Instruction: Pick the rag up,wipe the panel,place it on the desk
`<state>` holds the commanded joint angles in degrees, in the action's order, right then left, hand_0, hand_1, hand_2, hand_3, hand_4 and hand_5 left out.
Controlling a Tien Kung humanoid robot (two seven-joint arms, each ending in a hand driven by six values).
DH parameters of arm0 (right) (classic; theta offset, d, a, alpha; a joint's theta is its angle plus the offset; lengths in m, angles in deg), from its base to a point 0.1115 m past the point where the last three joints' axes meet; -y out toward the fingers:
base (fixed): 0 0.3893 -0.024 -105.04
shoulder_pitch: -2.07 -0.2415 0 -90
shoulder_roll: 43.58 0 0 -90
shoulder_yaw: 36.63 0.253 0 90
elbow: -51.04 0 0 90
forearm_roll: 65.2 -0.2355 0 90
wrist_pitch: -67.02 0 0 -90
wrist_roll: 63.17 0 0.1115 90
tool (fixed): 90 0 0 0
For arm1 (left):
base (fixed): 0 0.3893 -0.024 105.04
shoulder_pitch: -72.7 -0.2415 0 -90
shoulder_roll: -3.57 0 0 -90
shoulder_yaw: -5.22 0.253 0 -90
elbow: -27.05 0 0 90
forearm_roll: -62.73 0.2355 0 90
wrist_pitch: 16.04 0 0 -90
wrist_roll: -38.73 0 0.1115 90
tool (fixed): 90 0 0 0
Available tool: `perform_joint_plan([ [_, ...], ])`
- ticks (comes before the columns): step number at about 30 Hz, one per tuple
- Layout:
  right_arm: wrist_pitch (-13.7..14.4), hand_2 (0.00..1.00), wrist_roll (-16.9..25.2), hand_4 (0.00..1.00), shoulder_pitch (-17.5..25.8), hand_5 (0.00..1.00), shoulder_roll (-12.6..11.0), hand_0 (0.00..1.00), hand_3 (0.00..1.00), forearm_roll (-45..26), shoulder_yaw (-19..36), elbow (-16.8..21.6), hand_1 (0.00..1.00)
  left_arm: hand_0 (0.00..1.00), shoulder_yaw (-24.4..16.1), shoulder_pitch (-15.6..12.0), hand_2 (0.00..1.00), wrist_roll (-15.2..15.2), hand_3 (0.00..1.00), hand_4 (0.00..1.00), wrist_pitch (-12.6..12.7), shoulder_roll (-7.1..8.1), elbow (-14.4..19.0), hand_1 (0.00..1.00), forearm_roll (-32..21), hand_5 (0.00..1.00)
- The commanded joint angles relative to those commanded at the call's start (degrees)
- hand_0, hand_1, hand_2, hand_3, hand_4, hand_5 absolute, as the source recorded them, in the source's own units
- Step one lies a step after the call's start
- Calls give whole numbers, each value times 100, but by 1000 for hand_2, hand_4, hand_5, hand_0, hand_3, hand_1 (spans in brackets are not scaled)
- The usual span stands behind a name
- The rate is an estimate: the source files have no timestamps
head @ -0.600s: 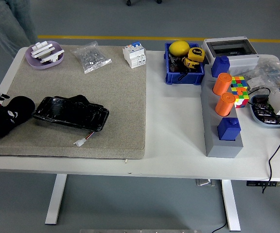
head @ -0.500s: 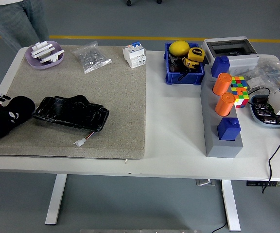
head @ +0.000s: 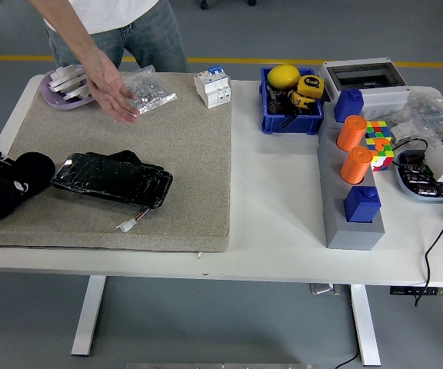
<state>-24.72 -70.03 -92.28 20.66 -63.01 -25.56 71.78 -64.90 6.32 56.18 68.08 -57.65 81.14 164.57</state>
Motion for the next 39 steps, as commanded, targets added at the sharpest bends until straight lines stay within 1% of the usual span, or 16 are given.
perform_joint_plan([
  [5, 4, 692, 3, 998, 2, 546, -1, 746, 666, 10, 31, -6, 684, 377, 40, -2, 638, -39, 585, 673, 83, -7, -40, 415, 40, 113],
  [6, 9, 692, 7, 998, 3, 546, -1, 747, 668, 10, 49, -8, 685, 340, 55, 0, 586, -53, 558, 351, 103, -8, -52, 331, 46, 2],
  [11, 23, 692, 14, 998, 4, 546, -2, 747, 668, 47, 122, -11, 685, 340, 113, 0, 586, -104, 558, 351, 192, -10, -94, 331, 98, 2],
  [12, 27, 691, 17, 998, 4, 545, -1, 747, 667, 46, 136, -13, 684, 288, 125, 0, 542, -112, 511, 112, 205, -11, -105, 225, 103, 2],
  [17, 36, 691, 24, 998, 4, 545, 1, 747, 667, 44, 169, -21, 684, 288, 177, -9, 542, -174, 511, 112, 292, -22, -143, 225, 147, 2],
  [18, 39, 691, 26, 998, 4, 545, 0, 747, 668, 44, 178, -22, 685, 252, 193, -12, 531, -190, 453, 73, 329, -26, -151, 174, 183, 2],
  [23, 44, 691, 29, 998, 7, 545, -3, 747, 668, 34, 183, -26, 685, 252, 205, -43, 531, -239, 453, 73, 489, -39, -116, 174, 398, 2],
  [24, 43, 692, 29, 998, 8, 545, -3, 747, 669, 32, 180, -26, 684, 237, 176, -58, 530, -232, 417, 57, 502, -39, -83, 151, 454, 2],
  [27, 43, 692, 28, 998, 9, 545, -6, 747, 669, 26, 167, -26, 684, 237, -44, -151, 530, -178, 417, 57, 533, -31, 175, 151, 685, 2],
  [29, 40, 692, 26, 998, 12, 545, -8, 747, 669, 27, 164, -25, 684, 237, -177, -210, 530, -121, 417, 57, 548, -4, 405, 151, 818, 2],
  [30, 40, 691, 26, 998, 14, 543, -9, 747, 669, 21, 160, -27, 684, 235, -223, -233, 534, -92, 424, 81, 552, 10, 531, 149, 872, 2],
  [32, 38, 691, 24, 998, 13, 543, -13, 747, 669, 17, 154, -29, 684, 235, -271, -275, 534, -8, 424, 81, 549, 33, 779, 149, 963, 2],
  [35, 36, 691, 24, 998, 10, 543, -16, 747, 669, 13, 145, -29, 684, 235, -262, -331, 534, 105, 424, 81, 542, 37, 1088, 149, 1071, 2],
  [37, 36, 691, 26, 998, 7, 543, -16, 747, 670, 3, 138, -30, 685, 235, -207, -372, 536, 177, 423, 90, 560, 8, 1292, 146, 1182, 2],
  [39, 32, 691, 25, 998, 9, 543, -14, 747, 670, -6, 128, -31, 685, 235, -151, -386, 536, 215, 423, 90, 583, -19, 1393, 146, 1264, 2],
])
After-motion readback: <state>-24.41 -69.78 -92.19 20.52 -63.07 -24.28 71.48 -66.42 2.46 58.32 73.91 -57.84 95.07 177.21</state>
